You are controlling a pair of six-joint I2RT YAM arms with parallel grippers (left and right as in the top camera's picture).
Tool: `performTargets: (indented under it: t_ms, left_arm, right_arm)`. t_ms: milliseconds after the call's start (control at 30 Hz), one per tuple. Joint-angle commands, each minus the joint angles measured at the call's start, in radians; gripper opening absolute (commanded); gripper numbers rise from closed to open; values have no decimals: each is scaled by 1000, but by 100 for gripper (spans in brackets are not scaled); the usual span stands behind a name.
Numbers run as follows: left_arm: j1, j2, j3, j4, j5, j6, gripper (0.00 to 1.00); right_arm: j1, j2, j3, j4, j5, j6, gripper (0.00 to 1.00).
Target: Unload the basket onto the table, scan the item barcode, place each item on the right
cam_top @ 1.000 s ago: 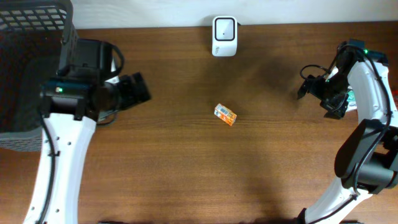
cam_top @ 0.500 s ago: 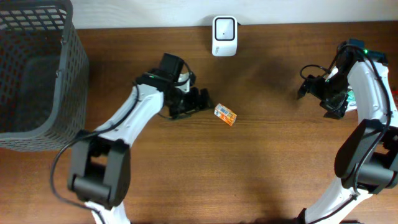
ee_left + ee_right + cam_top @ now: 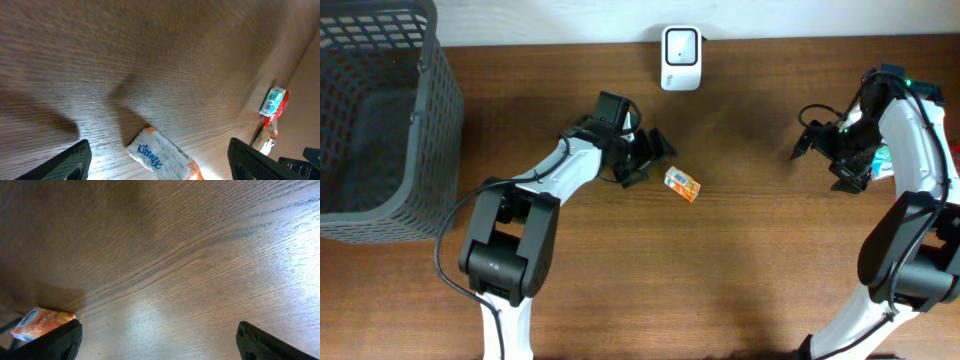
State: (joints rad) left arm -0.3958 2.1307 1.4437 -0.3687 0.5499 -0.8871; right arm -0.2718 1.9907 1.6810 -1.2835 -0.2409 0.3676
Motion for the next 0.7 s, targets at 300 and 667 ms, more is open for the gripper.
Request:
performTargets:
  t_ms: [300,667]
  left_arm:
    - [-87,45,2,47,-50,-124,78]
    - [-92,56,2,46,-57,-122,16]
  right_arm:
    - [40,-2,2,-11,-17,8,98]
    - [84,-2,2,-10,-10,7,98]
